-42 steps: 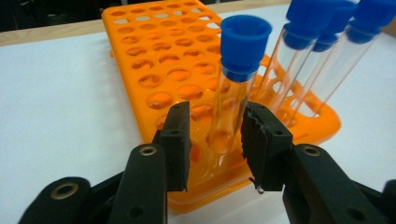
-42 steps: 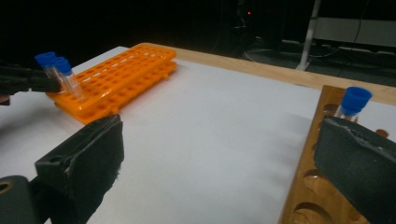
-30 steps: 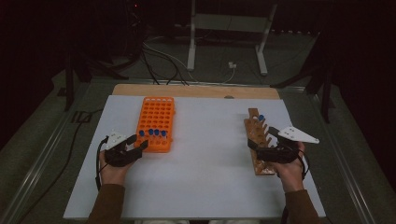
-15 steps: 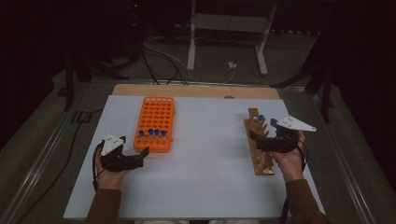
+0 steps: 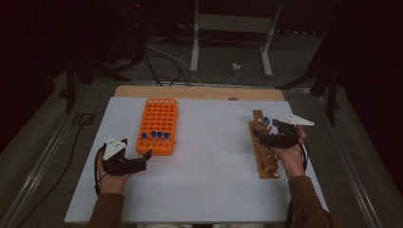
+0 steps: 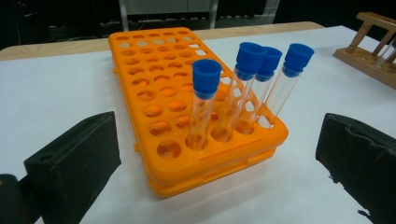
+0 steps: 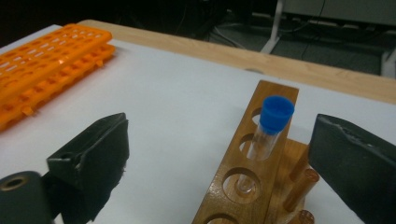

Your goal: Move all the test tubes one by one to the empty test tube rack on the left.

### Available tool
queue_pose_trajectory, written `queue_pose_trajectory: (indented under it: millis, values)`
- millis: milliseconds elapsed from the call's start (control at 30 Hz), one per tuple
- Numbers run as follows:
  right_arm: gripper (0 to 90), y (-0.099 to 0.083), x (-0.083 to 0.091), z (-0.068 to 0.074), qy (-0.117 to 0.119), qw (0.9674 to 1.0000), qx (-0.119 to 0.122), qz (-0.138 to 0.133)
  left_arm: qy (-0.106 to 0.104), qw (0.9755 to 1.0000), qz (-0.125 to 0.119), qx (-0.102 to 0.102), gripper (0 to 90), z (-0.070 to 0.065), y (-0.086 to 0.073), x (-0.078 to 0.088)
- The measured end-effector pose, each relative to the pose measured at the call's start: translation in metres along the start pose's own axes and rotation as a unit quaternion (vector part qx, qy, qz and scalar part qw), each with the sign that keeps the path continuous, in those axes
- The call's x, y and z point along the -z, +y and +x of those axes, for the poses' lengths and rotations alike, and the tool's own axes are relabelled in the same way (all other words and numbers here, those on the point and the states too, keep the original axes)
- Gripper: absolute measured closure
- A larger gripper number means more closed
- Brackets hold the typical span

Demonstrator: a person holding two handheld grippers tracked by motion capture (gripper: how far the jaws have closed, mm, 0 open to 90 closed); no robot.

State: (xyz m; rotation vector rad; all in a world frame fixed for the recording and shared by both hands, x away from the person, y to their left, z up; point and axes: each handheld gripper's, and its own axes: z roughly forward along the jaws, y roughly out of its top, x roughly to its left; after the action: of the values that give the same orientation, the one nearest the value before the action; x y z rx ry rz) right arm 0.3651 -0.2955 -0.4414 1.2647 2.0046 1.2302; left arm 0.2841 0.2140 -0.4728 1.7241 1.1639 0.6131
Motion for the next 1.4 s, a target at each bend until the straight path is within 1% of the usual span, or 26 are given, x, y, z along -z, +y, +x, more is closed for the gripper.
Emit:
queue_pose_trajectory:
  millis: [67,100,167,233,333,367,400,467,567,700,800,867,1000,1067,1400]
  values:
    - [7.3,-0.001,-0.007,-0.003,-0.005,0.9999,-0.001,0.015,0.001,1.0,0.001,0.001,0.6,0.0,0.0,0.0]
    - [9.6,-0.001,-0.01,-0.004,-0.008,0.9998,-0.003,0.02,0.002,1.0,0.001,0.0,0.6,0.0,0.0,0.0]
    - [14.0,-0.001,-0.014,-0.007,-0.015,0.9996,-0.008,0.024,0.008,1.0,-0.002,-0.001,0.6,0.0,0.0,0.0]
    - [19.1,-0.001,-0.017,-0.009,-0.024,0.9992,-0.014,0.028,0.01,0.9999,-0.005,0.002,0.6,0.0,0.0,0.001]
    - [37.3,-0.003,-0.023,-0.012,-0.033,0.9985,-0.014,0.041,0.012,0.9999,-0.005,0.004,0.7,0.002,0.0,0.002]
    - [42.4,-0.003,-0.023,-0.012,-0.038,0.9983,-0.013,0.041,0.012,0.9999,-0.005,0.005,0.7,0.002,0.0,0.002]
    - [47.3,-0.003,-0.022,-0.014,-0.038,0.9985,-0.015,0.037,0.012,0.9999,-0.005,0.004,0.7,0.002,0.0,0.002]
    - [55.5,-0.003,-0.021,-0.015,-0.039,0.9984,-0.016,0.038,0.012,0.9999,-0.005,0.004,0.7,0.001,0.0,0.002]
    - [62.6,-0.003,-0.022,-0.015,-0.043,0.9983,-0.006,0.04,0.012,0.9999,-0.005,0.003,0.7,0.001,0.0,0.001]
    - [68.8,0.0,-0.024,-0.012,-0.05,0.9976,0.011,0.047,0.012,0.9999,-0.004,0.004,0.7,0.001,0.0,0.002]
    - [72.1,0.004,-0.026,-0.01,-0.058,0.9965,0.028,0.054,0.012,0.9999,-0.005,0.005,0.7,0.001,-0.001,0.002]
    - [72.9,0.005,-0.027,-0.01,-0.06,0.9962,0.032,0.054,0.013,0.9999,-0.005,0.005,0.7,0.001,-0.001,0.002]
    - [75.4,0.006,-0.03,-0.011,-0.061,0.9957,0.035,0.061,0.012,0.9999,-0.004,0.005,0.7,0.001,-0.001,0.002]
    - [75.4,0.005,-0.031,-0.012,-0.061,0.9959,0.032,0.059,0.012,0.9999,-0.004,0.005,0.7,0.001,-0.001,0.002]
    - [75.4,0.005,-0.033,-0.015,-0.058,0.9964,0.032,0.054,0.011,0.9999,-0.002,0.004,0.7,0.001,-0.001,0.001]
